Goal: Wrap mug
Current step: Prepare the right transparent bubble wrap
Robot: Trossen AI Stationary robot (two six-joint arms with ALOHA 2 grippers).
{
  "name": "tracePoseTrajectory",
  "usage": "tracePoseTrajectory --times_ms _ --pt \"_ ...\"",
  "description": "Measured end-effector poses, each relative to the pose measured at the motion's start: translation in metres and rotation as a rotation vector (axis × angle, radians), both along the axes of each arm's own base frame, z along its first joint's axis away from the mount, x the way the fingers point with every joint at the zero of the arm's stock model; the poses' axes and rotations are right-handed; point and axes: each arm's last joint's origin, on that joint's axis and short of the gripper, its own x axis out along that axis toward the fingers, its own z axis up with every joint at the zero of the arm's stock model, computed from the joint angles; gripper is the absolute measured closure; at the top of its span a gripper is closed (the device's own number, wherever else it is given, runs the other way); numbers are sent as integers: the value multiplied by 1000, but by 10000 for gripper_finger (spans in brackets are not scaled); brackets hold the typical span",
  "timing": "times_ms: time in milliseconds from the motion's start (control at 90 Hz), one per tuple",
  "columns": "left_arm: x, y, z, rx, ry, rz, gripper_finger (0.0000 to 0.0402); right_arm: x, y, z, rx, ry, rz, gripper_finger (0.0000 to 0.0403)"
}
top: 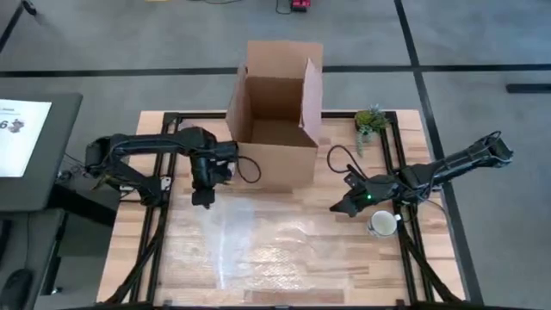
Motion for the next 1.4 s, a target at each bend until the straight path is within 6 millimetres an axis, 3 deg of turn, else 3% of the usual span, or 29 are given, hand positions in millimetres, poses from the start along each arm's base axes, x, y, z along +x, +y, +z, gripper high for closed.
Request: tracePoseTrajectory --times_ms 78,133,244,400,678,856,1078,1211,1400 --pt "10 -8 20 -100 -218 -42 401 0 0 0 -2 -1 0 403" --pt "12 -9 25 -58 -272 -31 401 0 0 0 -2 0 0 403" --pt "6 4 -1 116 -77 58 401 0 0 0 -2 -2 -1 403" --pt "-6 13 -44 141 207 96 401 0 1 0 -2 -1 4 403" --pt "-20 3 -60 219 356 26 401 6 15 -5 3 0 62 403" --pt "-24 6 -73 436 429 46 401 23 32 -30 -22 104 100 403" --pt "-22 6 -86 454 454 151 401 51 38 -70 -78 354 52 403" --pt "-21 -1 -87 473 464 155 401 55 34 -93 -102 555 17 403" --pt "-13 -12 -89 505 429 198 399 56 24 -97 -128 724 1 403"
